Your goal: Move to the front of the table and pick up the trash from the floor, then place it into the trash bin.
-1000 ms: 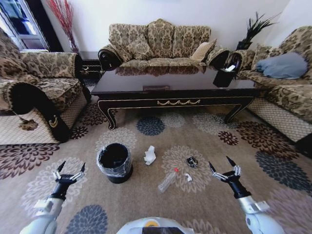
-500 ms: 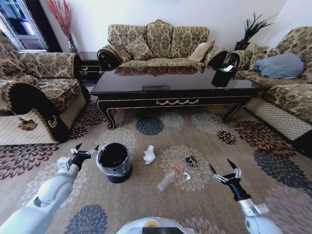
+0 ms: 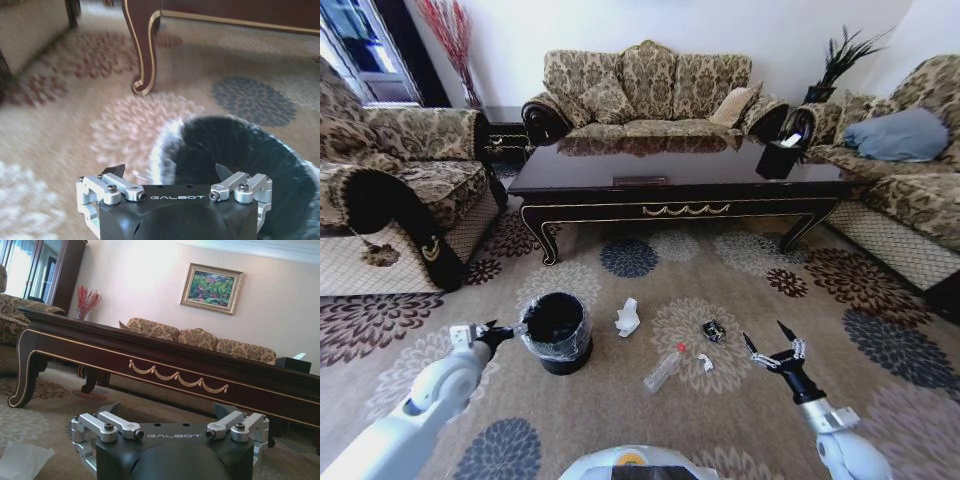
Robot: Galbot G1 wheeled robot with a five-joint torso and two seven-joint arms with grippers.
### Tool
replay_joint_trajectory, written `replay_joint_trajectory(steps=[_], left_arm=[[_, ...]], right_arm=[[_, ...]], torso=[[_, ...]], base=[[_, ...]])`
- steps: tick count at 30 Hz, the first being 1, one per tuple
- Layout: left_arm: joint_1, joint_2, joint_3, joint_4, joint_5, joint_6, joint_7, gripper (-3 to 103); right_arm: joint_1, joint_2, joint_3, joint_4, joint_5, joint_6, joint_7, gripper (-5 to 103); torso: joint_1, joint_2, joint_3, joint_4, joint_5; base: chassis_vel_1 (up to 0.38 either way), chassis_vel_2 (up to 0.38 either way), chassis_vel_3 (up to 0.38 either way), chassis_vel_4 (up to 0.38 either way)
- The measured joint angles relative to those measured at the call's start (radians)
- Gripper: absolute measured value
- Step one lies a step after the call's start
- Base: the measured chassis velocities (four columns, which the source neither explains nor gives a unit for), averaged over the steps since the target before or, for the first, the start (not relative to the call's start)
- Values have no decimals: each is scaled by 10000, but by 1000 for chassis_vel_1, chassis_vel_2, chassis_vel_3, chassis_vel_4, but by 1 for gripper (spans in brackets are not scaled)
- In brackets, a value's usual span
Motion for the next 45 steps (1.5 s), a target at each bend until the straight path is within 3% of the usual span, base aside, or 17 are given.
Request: replay_joint_trajectory(steps=[9,17,19,23,25,27,30,33,34,37,40,42,45], left_arm=[[-1258,-351,534,871,-2145,1029,-1251,100],[-1966,-401,718,1633,-3162,1603,-2123,100],[-2284,-530,829,1908,-3750,1824,-2566,100],[-2517,-618,953,2108,-4010,1963,-2668,101],[-2693,-705,1100,2262,-4100,2041,-2790,92],[-2733,-727,1136,2294,-4115,2065,-2822,92],[-2858,-788,1275,2410,-4123,2124,-2861,76],[-2858,-787,1299,2422,-4113,2137,-2840,70],[-2859,-785,1312,2421,-4111,2147,-2833,59],[-2877,-760,1346,2416,-4111,2162,-2840,55],[-2920,-706,1376,2392,-4235,2176,-2949,38],[-2922,-688,1382,2378,-4270,2182,-2956,38],[-2909,-646,1388,2339,-4318,2192,-2991,22]], right_arm=[[-180,254,129,159,-307,-58,89,100],[-82,360,79,177,-563,-182,316,100],[-51,360,64,184,-604,-214,348,100],[-69,351,48,116,-671,-214,349,100],[-71,325,48,24,-752,-201,351,100],[-68,318,51,17,-753,-201,365,100],[-21,274,74,3,-755,-219,527,100],[3,243,75,-16,-751,-246,596,100],[30,214,75,-35,-750,-275,631,100],[87,184,66,-48,-761,-304,669,100],[190,173,6,-48,-822,-381,772,100],[210,174,-7,-48,-841,-394,784,100],[295,167,-58,-99,-909,-420,832,100]], torso=[[0,0,0,2,-2],[0,0,0,3,-3],[1,0,0,3,-3],[1,0,0,2,-3],[0,0,0,1,-2],[0,0,0,2,-3],[0,1,-3,5,5],[0,1,-3,5,6],[0,1,-3,5,5],[0,1,-3,5,3],[0,1,-1,6,-3],[0,1,0,5,-5],[0,0,1,3,-8]], base=[[0,0,0,0],[0,0,0,0],[0,0,0,0],[0,0,0,0],[0,0,0,0],[0,0,0,0],[0,0,0,0],[0,0,0,0],[0,0,0,0],[0,0,0,0],[0,0,0,0],[0,0,0,0],[0,0,0,0]])
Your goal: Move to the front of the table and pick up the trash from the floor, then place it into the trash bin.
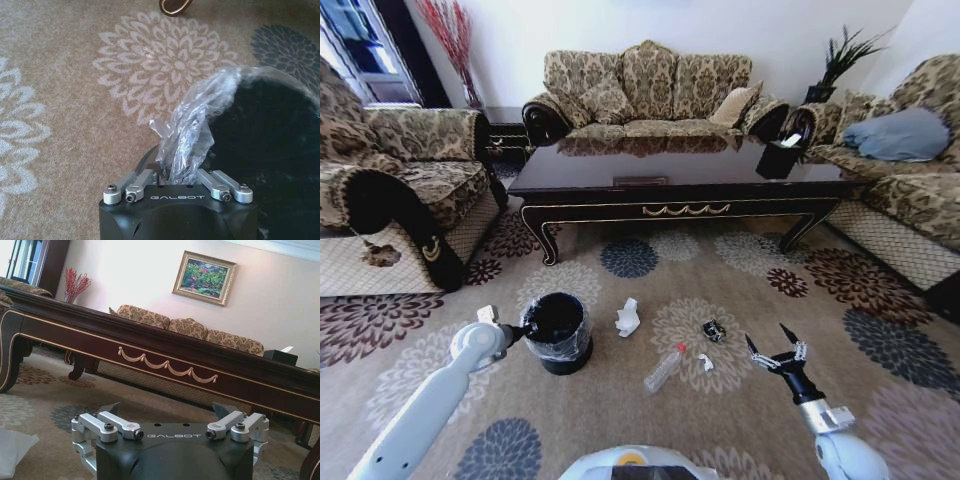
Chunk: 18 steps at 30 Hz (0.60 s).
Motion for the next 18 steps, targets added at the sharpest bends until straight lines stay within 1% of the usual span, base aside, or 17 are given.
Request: replay_joint_trajectory(steps=[1,3,5,6,9,11,12,13,15,17,18], left_arm=[[17,-2,-6,-9,-17,0,-18,16],[53,-4,-28,-21,-33,0,-44,16],[170,28,-89,-114,-46,3,-51,7],[227,53,-118,-178,-59,42,-45,4],[355,121,-193,-294,-81,56,-50,3],[492,230,-319,-483,-159,70,-49,1],[588,327,-410,-611,-199,77,-46,0],[588,327,-410,-611,-199,77,-46,0],[898,652,-685,-919,-289,130,-149,0],[1148,910,-900,-1164,-422,160,-291,0],[1275,1036,-997,-1303,-505,162,-370,0]], right_arm=[[24,-9,-12,-23,-10,-8,16,100],[35,-21,-17,-39,-15,-18,29,100],[39,-83,-26,-88,-54,-86,107,100],[42,-132,-28,-123,-81,-143,172,100],[69,-257,-39,-222,-216,-278,405,100],[130,-457,-152,-320,-512,-517,1113,100],[167,-588,-267,-361,-703,-727,1635,100],[167,-588,-267,-361,-703,-727,1635,100],[320,-927,-584,-460,-965,-1274,2776,100],[496,-1157,-870,-572,-1050,-1619,3449,100],[578,-1234,-999,-621,-1073,-1775,3624,100]], torso=[[0,0,0,-3,0],[0,0,0,-3,1],[0,0,0,-2,7],[0,0,-1,-1,4],[0,-1,1,-1,-2],[0,0,1,-2,-3],[0,0,0,-5,-1],[0,0,0,-5,-1],[0,0,0,-4,7],[0,0,0,1,2],[0,0,0,0,1]], base=[[0,0,0,0],[0,0,0,0],[0,0,0,0],[0,0,0,0],[0,0,0,0],[0,0,0,0],[0,0,0,0],[0,0,0,0],[0,0,0,0],[0,0,0,0],[0,0,0,0]])
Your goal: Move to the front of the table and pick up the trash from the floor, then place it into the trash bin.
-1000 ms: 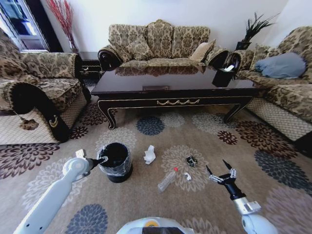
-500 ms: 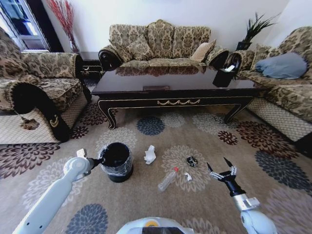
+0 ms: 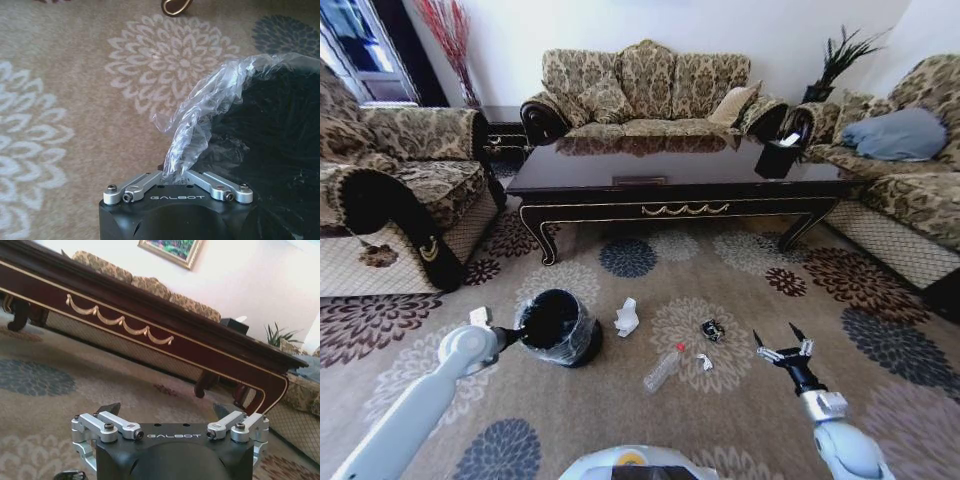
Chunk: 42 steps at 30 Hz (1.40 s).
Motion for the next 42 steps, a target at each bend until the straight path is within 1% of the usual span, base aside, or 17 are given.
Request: replay_joint_trajectory(steps=[1,3,5,6,9,10,11,12,13,14,15,20,25,28,31,33,42], left_arm=[[0,0,0,0,0,0,0,0],[417,516,-261,-511,-293,-1,-248,0],[531,734,-330,-744,-544,-1,-447,0],[531,734,-330,-744,-544,-1,-447,0],[503,913,-355,-918,-913,0,-912,0],[484,938,-338,-961,-995,-1,-1030,0],[483,945,-318,-988,-1023,-3,-1077,0],[483,945,-318,-988,-1023,-3,-1077,0],[486,947,-302,-1008,-1037,-5,-1111,0],[510,946,-276,-1061,-1051,-6,-1168,0],[530,945,-271,-1094,-1058,-6,-1197,0],[598,896,-242,-1224,-1061,-21,-1301,0],[662,845,-174,-1285,-1044,-21,-1311,0],[685,851,-94,-1374,-1042,-23,-1294,0],[637,916,-14,-1544,-1170,-23,-1325,0],[596,997,-5,-1620,-1249,-24,-1377,0],[648,1101,-134,-1879,-1401,-35,-1416,0]], right_arm=[[0,0,0,0,0,0,0,100],[277,-163,-444,-120,-12,-628,352,100],[454,-237,-828,-147,181,-1143,585,100],[454,-237,-828,-147,181,-1143,585,100],[885,-321,-1635,-27,1239,-2460,1106,100],[1070,-352,-1940,54,1815,-2993,1264,100],[1178,-378,-2125,111,2163,-3291,1358,100],[1178,-378,-2125,111,2163,-3291,1358,100],[1290,-412,-2314,172,2499,-3598,1453,100],[1524,-519,-2711,270,3093,-4148,1571,100],[1678,-600,-2939,268,3260,-4327,1586,100],[2364,-913,-3775,-312,3316,-4548,1616,100],[2962,-878,-4313,-1154,3394,-4529,1709,100],[3479,-577,-4646,-1849,3263,-4405,1851,100],[4316,103,-4881,-2819,3325,-4355,2084,100],[4680,359,-4932,-3319,3355,-4311,2124,100],[5259,968,-4637,-4897,3097,-3831,2163,100]], torso=[[0,0,0,0,0],[0,0,-2,2,4],[0,0,-2,1,9],[0,0,-2,1,9],[0,0,-2,-1,2],[0,1,-2,-2,5],[0,0,-2,-1,7],[0,0,-2,-1,7],[0,0,-1,0,5],[0,0,-1,1,0],[0,0,-1,0,1],[0,0,-1,0,4],[0,0,-1,0,1],[0,0,-1,-2,5],[0,0,-1,2,5],[0,0,-1,2,5],[0,0,-2,-2,5]], base=[[0,0,0,0],[0,0,0,0],[0,0,0,0],[0,0,0,0],[0,0,0,0],[0,0,0,0],[0,0,0,0],[0,0,0,0],[0,0,0,0],[0,0,0,0],[0,0,0,0],[0,0,0,0],[0,0,0,0],[0,0,0,0],[0,0,0,0],[0,0,0,0],[0,0,0,0]])
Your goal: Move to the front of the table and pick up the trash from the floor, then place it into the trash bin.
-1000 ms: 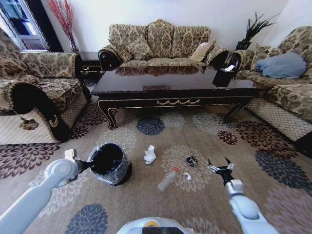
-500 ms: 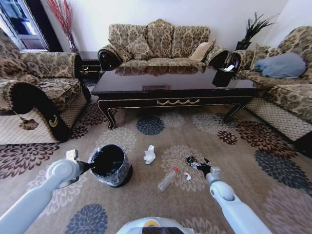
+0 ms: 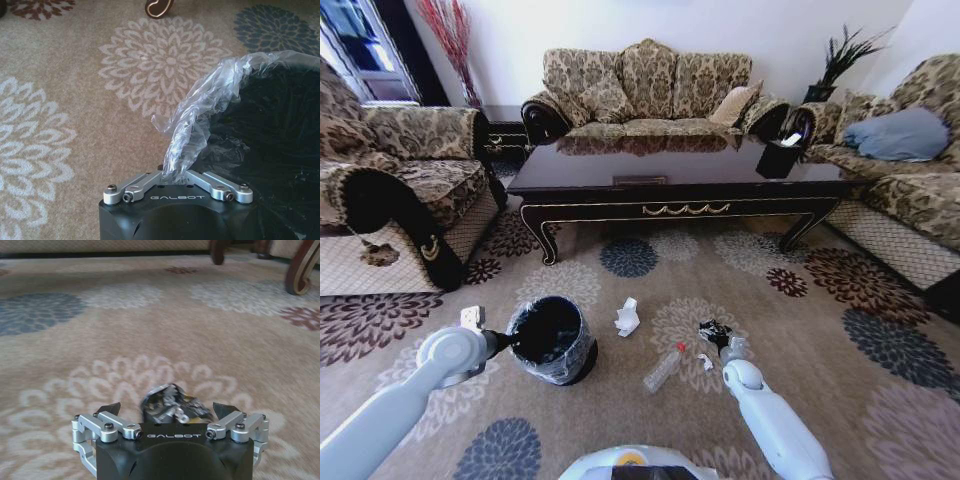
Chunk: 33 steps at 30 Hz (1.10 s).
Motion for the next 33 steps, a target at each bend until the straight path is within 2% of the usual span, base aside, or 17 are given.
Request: replay_joint_trajectory(steps=[10,14,16,17,18,19,22,24,28,30,31,32,33], left_arm=[[-9,-167,226,37,252,-3,102,0],[-8,-97,226,21,253,-3,153,0],[-33,-52,182,56,250,-4,184,0],[-37,-44,166,69,250,-7,186,0],[-38,-39,160,71,250,-9,190,0],[-38,-39,160,71,250,-9,190,0],[-47,-49,157,103,246,-10,203,0],[-55,-61,158,112,255,-10,203,0],[-71,-161,201,137,346,-10,215,0],[-71,-178,201,138,354,-10,215,0],[-68,-203,201,139,357,-10,216,0],[-62,-212,200,139,363,-10,216,0],[-54,-220,197,139,365,-11,216,0]], right_arm=[[577,529,795,-1078,-88,378,193,101],[743,664,912,-1438,-104,402,197,99],[819,742,958,-1655,-130,417,197,93],[830,763,978,-1710,-135,420,199,93],[830,776,988,-1738,-135,423,204,87],[830,776,988,-1738,-135,423,204,87],[760,782,994,-1714,-131,425,207,71],[737,787,996,-1692,-132,425,208,71],[596,817,1039,-1490,-161,437,283,49],[557,821,1040,-1406,-155,417,319,49],[511,825,1036,-1286,-153,372,380,38],[509,828,1033,-1261,-151,351,409,38],[510,835,1030,-1250,-147,329,444,33]], torso=[[0,0,0,2,-1],[-1,0,0,1,-1],[-1,0,0,2,0],[-1,1,0,2,0],[-1,0,0,2,0],[-1,0,0,2,0],[0,0,0,1,-1],[-1,0,0,2,0],[-1,1,0,1,-1],[-1,1,0,2,-1],[0,1,0,1,-1],[-1,1,-1,1,-1],[-1,1,-1,1,-1]], base=[[0,0,0,0],[0,0,0,0],[0,0,0,0],[0,0,0,0],[0,0,0,0],[0,0,0,0],[0,0,0,0],[0,0,0,0],[0,0,0,0],[0,0,0,0],[0,0,0,0],[0,0,0,0],[0,0,0,0]])
